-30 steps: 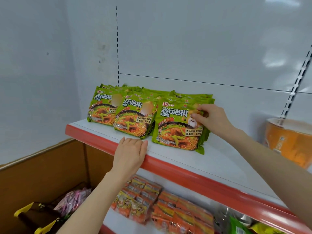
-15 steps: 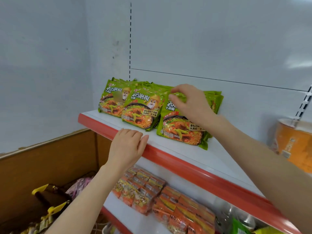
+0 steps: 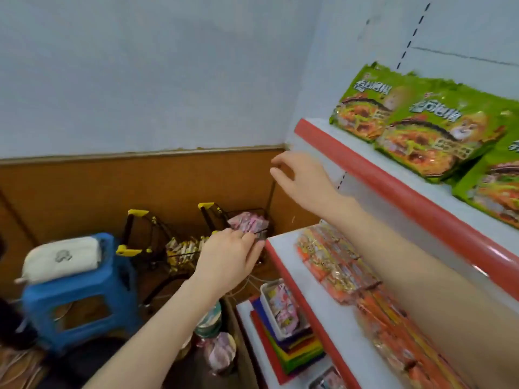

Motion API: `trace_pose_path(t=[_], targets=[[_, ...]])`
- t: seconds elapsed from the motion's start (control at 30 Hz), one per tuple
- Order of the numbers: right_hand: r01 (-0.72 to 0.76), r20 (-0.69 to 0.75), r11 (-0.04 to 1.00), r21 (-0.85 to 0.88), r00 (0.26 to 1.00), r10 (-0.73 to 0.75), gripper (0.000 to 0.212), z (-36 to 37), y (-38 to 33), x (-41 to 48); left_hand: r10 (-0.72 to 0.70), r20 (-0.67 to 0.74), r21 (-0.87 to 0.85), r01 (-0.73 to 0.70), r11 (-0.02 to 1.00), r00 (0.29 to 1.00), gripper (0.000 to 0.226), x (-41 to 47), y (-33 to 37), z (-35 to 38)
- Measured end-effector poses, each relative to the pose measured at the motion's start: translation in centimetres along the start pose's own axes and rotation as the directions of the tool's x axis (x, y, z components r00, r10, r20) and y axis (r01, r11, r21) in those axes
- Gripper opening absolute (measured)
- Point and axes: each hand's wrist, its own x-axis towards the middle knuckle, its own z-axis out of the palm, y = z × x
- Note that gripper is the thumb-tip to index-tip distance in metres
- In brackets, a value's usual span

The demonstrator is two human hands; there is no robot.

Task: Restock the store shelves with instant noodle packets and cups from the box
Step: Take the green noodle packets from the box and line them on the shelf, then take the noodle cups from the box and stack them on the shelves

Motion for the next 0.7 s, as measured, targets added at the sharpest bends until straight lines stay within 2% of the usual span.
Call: trace_pose_path(t=[0.13, 0.3, 0.43, 0.53, 0.67, 0.7], targets=[[-0.034, 0.149, 0.999, 0.025, 0.988, 0.030, 0.031, 8.2, -3.1, 0.0, -0.152, 0.153, 0.060, 0.144, 0.988, 0.976, 0.044, -7.3, -6.1, 1.1], [-0.111, 0.300, 0.992, 0.056, 0.950, 0.089, 0.030, 17.4, -5.1, -2.6, -0.254, 0.332, 0.111, 0.230, 0.967, 0.908, 0.039, -15.9, -11.4, 3.4], [-0.207, 0.419, 0.977, 0.055, 0.893, 0.166, 0.032, 22.6, -5.2, -5.8, -0.290, 0.455, 0.116, 0.267, 0.957, 0.842, 0.029, -20.9, -13.0, 5.6], [-0.254, 0.500, 0.967, 0.037, 0.842, 0.202, 0.031, 26.1, -4.3, -8.3, -0.327, 0.576, 0.112, 0.324, 0.939, 0.749, 0.028, -24.0, -13.3, 7.4], [-0.281, 0.573, 0.960, -0.013, 0.785, 0.237, 0.028, 30.3, -2.6, -11.8, -0.399, 0.712, 0.200, 0.377, 0.904, 0.578, 0.023, -26.8, -13.1, 9.9], [-0.291, 0.584, 0.957, -0.017, 0.774, 0.246, 0.028, 31.1, -2.3, -12.5, -0.419, 0.726, 0.215, 0.400, 0.891, 0.545, 0.029, -27.5, -13.1, 10.7]])
